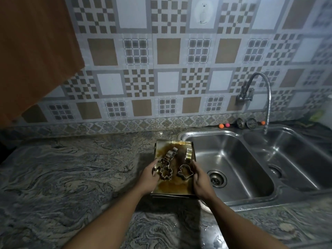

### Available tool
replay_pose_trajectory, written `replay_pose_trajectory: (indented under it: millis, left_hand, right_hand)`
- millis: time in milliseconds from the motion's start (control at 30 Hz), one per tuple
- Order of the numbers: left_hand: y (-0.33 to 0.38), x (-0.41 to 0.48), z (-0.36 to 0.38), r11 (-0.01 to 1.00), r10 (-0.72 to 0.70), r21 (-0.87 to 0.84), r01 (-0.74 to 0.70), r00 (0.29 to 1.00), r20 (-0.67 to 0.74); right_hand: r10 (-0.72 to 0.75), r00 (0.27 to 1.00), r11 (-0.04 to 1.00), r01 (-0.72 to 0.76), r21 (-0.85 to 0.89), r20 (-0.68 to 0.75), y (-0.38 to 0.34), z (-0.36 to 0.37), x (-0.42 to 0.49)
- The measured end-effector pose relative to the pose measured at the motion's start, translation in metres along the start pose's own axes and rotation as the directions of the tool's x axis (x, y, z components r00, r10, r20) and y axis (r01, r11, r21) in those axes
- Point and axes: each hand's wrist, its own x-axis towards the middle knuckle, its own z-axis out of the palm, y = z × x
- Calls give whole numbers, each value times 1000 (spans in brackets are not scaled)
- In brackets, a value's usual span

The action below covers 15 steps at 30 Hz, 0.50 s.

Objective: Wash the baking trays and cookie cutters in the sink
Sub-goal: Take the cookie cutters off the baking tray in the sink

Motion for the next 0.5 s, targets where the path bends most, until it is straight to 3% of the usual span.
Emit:
replay_pose_trajectory:
  millis: [267, 500]
  left_hand:
    - [61, 6, 82, 977, 161, 131, -169, 985, 69]
    - [123, 2, 208, 980, 151, 102, -170, 973, 174]
  right_hand:
    - [114, 987, 978, -132, -159, -117, 48, -101, -15]
    - [207, 965, 954, -236, -185, -162, 118, -223, -37]
